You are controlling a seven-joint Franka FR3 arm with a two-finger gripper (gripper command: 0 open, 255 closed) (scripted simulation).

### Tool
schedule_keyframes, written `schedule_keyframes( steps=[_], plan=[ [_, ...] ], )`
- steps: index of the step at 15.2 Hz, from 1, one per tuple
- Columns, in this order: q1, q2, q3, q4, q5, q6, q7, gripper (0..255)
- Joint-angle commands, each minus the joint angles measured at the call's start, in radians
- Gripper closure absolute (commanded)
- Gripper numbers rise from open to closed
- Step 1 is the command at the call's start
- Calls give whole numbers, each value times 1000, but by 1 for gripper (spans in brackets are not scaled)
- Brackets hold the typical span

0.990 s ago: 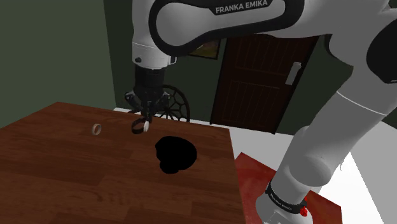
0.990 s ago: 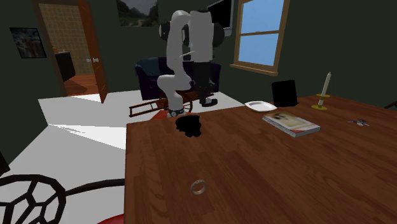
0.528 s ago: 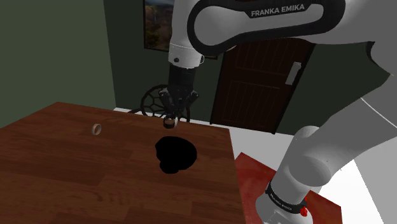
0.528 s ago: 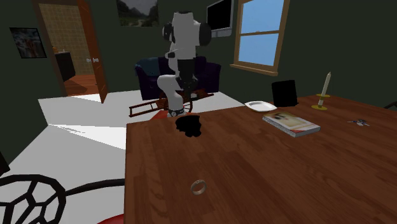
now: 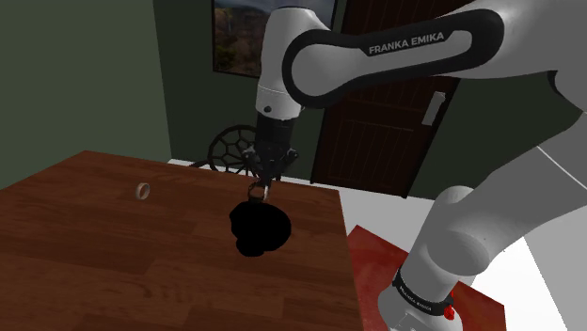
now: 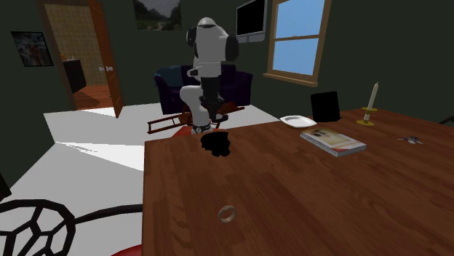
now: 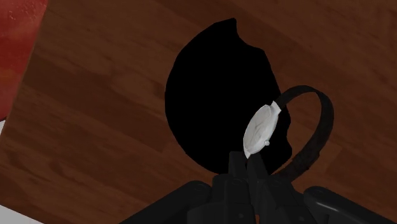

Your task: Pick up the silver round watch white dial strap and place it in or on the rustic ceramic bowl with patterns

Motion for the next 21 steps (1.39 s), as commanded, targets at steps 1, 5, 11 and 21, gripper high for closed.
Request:
schedule_keyframes(
  steps=[1,5,11,21],
  plan=[
    [1,7,5,-22,2,30,0,255],
    [2,22,14,-64,5,87,-1,255],
    [2,37,21,-95,7,133,-1,255],
    [2,37,21,-95,7,132,-1,0]
  ],
)
